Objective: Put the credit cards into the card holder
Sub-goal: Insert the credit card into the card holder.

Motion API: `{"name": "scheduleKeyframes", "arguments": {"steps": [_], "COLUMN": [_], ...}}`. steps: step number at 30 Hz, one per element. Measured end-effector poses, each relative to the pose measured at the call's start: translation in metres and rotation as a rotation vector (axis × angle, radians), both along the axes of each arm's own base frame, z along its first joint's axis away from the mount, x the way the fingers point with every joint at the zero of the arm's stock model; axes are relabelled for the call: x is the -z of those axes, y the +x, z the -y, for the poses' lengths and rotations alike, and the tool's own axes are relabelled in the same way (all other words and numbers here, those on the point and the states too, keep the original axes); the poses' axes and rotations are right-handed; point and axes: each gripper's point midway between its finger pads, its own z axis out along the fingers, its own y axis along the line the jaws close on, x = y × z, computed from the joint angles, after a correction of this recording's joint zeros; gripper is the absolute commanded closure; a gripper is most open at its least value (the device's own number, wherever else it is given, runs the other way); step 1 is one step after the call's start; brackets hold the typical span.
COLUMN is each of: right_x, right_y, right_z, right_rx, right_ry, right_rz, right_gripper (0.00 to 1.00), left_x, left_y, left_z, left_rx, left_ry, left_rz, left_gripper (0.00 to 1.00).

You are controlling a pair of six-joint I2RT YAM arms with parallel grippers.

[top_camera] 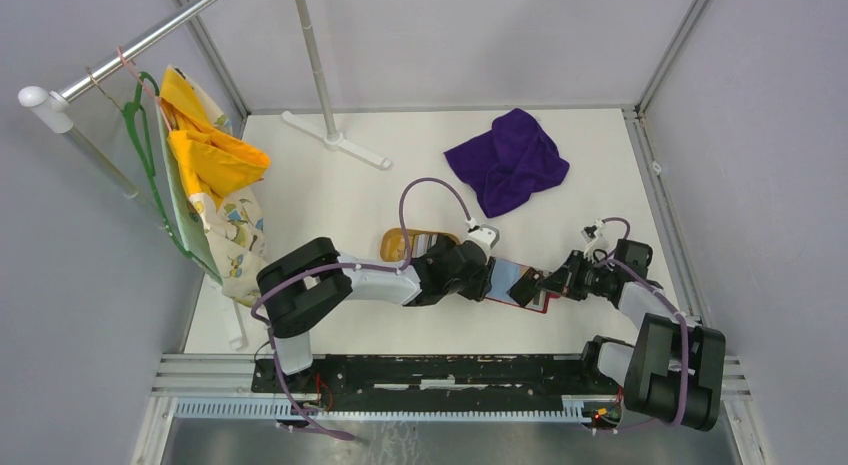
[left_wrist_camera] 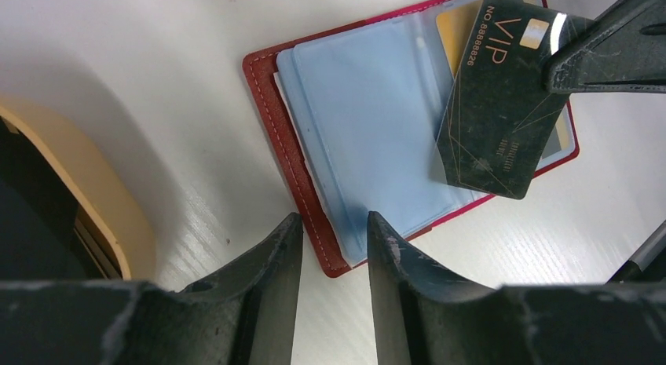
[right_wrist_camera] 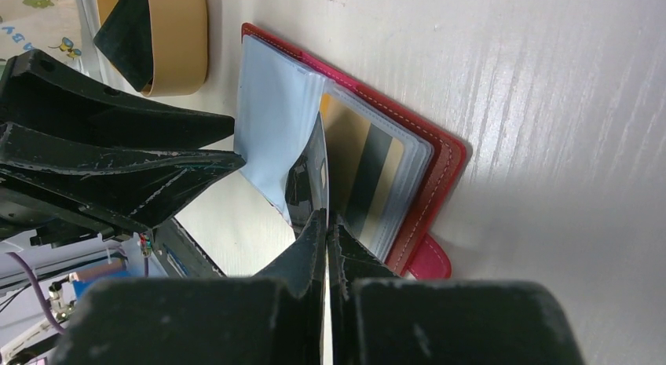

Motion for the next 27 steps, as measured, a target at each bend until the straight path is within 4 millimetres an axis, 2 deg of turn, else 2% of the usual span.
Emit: {"name": "scheduleKeyframes", "arguments": {"steps": [15, 27], "right_x": [0.004, 0.011], "right_y": [0.009, 0.004], "right_z": [-0.004, -0.01], "right_rx": [-0.094, -0.168], "right_ry": [0.014, 0.029], "right_rz": [-0.118, -0.207], "right_gripper": [1.0, 1.0], "left_x": [0.0, 0.0], "left_y": [0.003, 0.006], "left_z": [0.006, 0.009], "left_rx": [-0.002, -0.007], "left_ry": [0.003, 0.012], "left_rz": [0.001, 0.002], "left_gripper": [0.59, 0.59]}}
